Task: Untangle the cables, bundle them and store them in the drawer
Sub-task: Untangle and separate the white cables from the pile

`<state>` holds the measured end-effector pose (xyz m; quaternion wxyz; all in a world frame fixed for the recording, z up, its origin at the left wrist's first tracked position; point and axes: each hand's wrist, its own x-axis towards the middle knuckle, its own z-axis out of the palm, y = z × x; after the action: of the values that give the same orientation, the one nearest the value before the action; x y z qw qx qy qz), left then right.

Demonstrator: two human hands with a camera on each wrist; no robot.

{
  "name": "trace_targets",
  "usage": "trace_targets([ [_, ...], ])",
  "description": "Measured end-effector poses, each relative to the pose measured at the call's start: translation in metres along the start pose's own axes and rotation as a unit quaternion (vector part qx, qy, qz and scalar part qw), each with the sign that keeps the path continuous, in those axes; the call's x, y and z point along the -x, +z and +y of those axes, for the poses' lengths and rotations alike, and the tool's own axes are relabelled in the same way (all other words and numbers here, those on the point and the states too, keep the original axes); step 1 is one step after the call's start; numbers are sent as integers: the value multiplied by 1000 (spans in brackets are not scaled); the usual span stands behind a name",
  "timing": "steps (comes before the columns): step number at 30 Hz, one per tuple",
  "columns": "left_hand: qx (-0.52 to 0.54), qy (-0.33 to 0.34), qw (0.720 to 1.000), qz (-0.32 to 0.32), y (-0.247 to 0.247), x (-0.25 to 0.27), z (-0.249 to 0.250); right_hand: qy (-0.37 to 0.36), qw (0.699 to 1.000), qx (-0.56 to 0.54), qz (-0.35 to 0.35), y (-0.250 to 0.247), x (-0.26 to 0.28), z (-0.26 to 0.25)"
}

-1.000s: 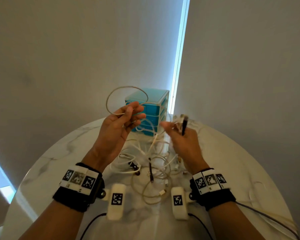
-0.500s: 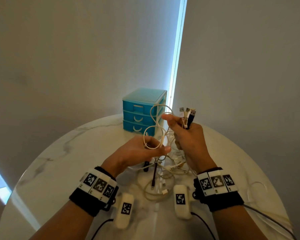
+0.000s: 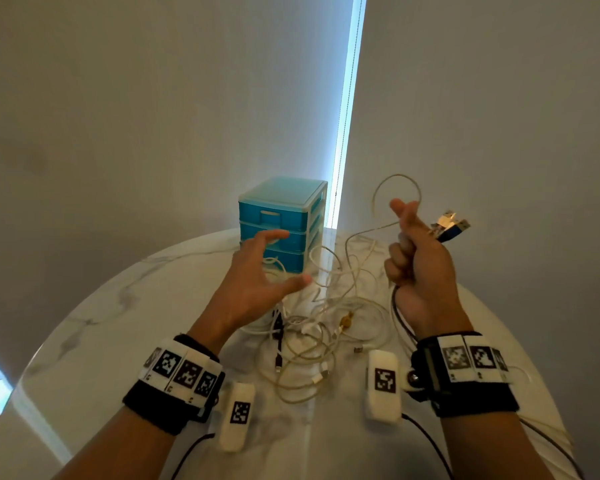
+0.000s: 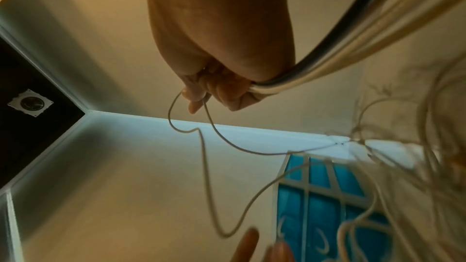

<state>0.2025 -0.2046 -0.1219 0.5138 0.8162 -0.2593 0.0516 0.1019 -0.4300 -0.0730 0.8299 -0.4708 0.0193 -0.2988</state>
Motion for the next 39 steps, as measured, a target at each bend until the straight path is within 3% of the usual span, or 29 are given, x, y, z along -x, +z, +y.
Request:
trace_targets([
  [4, -39, 76, 996, -37, 7, 4, 9, 43, 997, -25, -50, 18, 11, 1],
  [9, 0, 102, 994, -27, 10, 7, 17, 105, 983, -8, -147, 39, 27, 4],
  [13, 43, 118, 991, 38, 3, 6, 20, 121, 970, 42, -208, 41, 30, 5],
  [18, 156, 88, 974, 141, -10, 4, 17, 109, 966, 152, -180, 14, 11, 21],
  [22, 221, 70, 953, 195, -20, 4, 18, 138, 910, 352, -172, -6, 5, 48],
  [26, 249, 56, 936, 242, -35, 0, 12, 178, 868, 430, -173, -12, 4, 62],
  [28, 253, 34, 935, 248, -39, -1, 10, 145, 874, 436, -155, -11, 2, 60],
  [33, 237, -8, 948, 212, -43, 1, 5, 67, 929, 353, -84, -10, -2, 48],
  [36, 225, -28, 953, 202, -49, 2, -1, 67, 968, 242, -20, -16, -10, 43],
  [39, 225, -67, 951, 200, -58, -1, -8, 78, 979, 190, 6, -24, -15, 41],
])
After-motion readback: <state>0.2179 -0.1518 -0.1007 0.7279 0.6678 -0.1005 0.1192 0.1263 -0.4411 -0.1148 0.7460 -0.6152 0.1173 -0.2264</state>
